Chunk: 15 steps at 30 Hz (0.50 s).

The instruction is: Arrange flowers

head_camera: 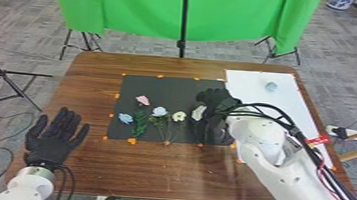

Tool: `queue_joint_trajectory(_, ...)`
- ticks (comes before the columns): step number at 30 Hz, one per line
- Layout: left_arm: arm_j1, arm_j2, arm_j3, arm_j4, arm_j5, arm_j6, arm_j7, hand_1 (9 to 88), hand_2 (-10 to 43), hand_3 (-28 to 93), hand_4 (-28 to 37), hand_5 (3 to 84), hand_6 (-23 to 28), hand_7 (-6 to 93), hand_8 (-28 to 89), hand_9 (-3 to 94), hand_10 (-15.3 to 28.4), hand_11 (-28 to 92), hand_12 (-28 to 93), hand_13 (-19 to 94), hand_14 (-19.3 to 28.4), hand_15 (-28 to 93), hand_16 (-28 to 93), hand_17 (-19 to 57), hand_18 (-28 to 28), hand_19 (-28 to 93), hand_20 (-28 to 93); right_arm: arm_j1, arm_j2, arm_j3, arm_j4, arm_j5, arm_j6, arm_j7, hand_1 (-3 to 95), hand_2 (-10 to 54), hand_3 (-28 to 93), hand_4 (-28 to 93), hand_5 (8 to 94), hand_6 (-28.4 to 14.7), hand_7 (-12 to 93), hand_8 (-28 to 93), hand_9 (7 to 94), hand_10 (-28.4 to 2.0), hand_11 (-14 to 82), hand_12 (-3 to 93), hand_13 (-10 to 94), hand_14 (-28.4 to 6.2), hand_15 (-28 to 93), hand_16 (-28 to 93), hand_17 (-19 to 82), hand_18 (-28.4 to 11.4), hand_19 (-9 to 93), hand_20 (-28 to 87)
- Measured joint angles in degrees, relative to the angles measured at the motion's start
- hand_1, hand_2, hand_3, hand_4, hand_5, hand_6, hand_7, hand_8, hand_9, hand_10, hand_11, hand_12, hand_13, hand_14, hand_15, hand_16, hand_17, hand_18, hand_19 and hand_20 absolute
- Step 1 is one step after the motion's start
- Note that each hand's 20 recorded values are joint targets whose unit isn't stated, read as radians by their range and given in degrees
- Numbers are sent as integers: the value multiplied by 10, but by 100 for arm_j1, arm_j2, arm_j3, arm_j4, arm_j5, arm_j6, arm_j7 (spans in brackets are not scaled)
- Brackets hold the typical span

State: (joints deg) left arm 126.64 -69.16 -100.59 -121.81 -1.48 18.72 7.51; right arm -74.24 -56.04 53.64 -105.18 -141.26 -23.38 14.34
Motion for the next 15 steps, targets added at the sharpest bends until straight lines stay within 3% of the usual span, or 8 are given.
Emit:
queue_joint_trajectory(6,-6,-4,0,0,9,-20,-4,306,134,753,-283,479,87,235,-125,414,151,322,124,325,164,547,-89,-55,159,429,163,-86,-51,260,-76,120,196,311,450,-95,865,-283,445,-57,167,-134,441,-199,152,144,509,-155,564,160,336,-241,848,272)
queue_joint_trajectory(10,-10,-4,3,2,16,-66,-4,306,134,752,-283,477,86,233,-125,413,151,319,123,324,164,545,-88,-55,159,428,162,-18,-56,352,162,433,1258,1173,459,-95,852,-283,468,-59,176,-136,452,-200,158,146,499,-156,562,159,339,-237,846,266)
queue_joint_trajectory(13,-7,-1,4,4,19,-111,-3,305,133,751,-283,474,85,229,-124,409,150,315,123,323,163,542,-88,-56,159,426,162,166,-63,441,683,395,2119,1456,457,-95,860,-283,448,-52,192,-144,405,-196,141,137,419,-166,463,118,277,-217,725,209)
queue_joint_trajectory(15,-5,-1,6,13,44,-190,-5,305,134,749,-283,473,85,228,-123,408,150,312,124,322,163,540,-87,-57,158,423,161,308,-89,625,1093,331,2256,1357,455,-95,864,-283,427,-47,199,-150,377,-194,130,131,380,-168,410,104,253,-210,672,176)
